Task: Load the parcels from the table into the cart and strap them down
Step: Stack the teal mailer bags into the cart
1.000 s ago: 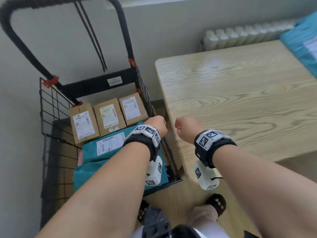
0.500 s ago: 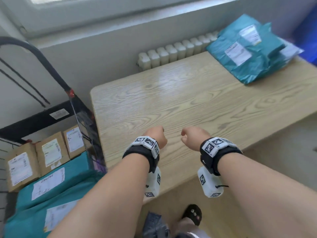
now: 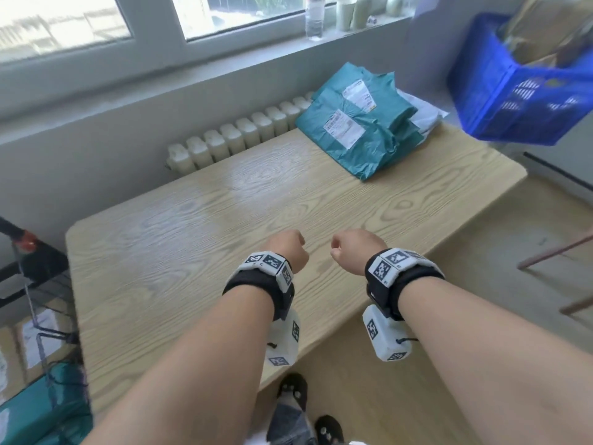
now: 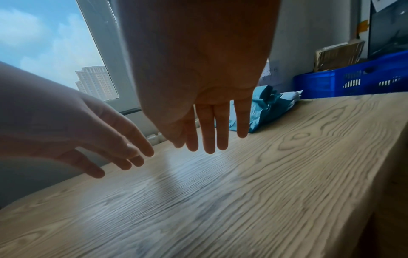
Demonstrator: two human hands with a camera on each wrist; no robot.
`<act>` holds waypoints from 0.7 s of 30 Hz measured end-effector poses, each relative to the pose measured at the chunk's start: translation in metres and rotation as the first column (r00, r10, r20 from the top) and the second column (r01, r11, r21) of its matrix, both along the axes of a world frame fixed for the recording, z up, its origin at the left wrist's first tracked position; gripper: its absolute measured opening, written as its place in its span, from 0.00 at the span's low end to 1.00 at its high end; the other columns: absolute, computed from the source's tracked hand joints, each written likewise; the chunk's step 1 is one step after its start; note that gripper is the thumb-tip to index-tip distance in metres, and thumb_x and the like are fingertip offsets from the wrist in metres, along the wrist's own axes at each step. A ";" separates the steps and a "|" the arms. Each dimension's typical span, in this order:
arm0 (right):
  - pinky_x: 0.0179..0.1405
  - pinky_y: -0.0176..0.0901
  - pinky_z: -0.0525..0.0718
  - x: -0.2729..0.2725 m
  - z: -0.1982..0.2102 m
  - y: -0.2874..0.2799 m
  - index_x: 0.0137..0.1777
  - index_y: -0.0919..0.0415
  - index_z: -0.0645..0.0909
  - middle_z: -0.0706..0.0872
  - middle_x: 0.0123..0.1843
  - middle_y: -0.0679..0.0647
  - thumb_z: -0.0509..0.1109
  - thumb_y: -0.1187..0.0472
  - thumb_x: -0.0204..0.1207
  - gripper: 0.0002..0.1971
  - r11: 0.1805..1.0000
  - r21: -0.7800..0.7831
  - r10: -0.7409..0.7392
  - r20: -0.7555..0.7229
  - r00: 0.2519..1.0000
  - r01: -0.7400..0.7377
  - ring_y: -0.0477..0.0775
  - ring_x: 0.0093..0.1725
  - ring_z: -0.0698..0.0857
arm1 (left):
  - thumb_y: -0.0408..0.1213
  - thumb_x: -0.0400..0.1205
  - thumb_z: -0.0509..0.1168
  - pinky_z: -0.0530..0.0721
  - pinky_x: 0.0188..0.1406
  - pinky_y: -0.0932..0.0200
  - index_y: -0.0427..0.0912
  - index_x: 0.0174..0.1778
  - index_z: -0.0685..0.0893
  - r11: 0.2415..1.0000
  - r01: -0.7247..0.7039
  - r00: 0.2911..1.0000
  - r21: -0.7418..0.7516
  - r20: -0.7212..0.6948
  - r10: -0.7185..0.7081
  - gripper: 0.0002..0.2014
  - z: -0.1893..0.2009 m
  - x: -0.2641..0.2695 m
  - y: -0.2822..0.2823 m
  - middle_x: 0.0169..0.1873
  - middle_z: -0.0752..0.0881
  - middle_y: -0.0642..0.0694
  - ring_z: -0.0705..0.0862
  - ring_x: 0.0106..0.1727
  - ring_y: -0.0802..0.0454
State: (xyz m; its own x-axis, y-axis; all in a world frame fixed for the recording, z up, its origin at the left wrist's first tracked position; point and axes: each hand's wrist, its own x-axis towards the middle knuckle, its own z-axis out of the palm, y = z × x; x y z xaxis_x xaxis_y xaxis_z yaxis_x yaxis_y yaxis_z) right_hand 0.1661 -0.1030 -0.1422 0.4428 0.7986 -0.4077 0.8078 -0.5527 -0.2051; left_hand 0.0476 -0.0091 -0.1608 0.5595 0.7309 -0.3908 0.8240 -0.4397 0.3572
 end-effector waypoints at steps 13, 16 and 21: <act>0.58 0.46 0.79 0.112 -0.018 0.029 0.62 0.51 0.82 0.85 0.63 0.52 0.61 0.53 0.82 0.13 0.998 -0.038 -0.052 0.056 0.997 0.054 0.55 0.62 0.82 | 0.39 0.83 0.62 0.77 0.63 0.55 0.48 0.69 0.79 0.998 0.009 0.998 -0.058 0.056 -0.006 0.18 -0.021 0.111 0.038 0.67 0.81 0.45 0.80 0.67 0.46; 0.57 0.46 0.79 0.140 -0.021 0.053 0.63 0.50 0.81 0.84 0.63 0.51 0.61 0.52 0.82 0.13 0.998 -0.059 -0.026 0.066 0.997 0.030 0.55 0.63 0.82 | 0.39 0.83 0.63 0.78 0.63 0.55 0.48 0.69 0.80 0.993 -0.034 0.994 -0.111 0.100 0.045 0.17 -0.025 0.140 0.061 0.65 0.83 0.46 0.82 0.65 0.47; 0.59 0.46 0.80 0.180 -0.021 0.085 0.63 0.50 0.81 0.85 0.62 0.51 0.61 0.53 0.82 0.14 0.996 -0.095 0.006 0.039 0.999 -0.003 0.55 0.62 0.83 | 0.40 0.83 0.62 0.76 0.62 0.57 0.46 0.69 0.80 0.982 -0.110 0.986 -0.154 0.104 0.127 0.17 -0.026 0.173 0.097 0.64 0.83 0.46 0.81 0.66 0.48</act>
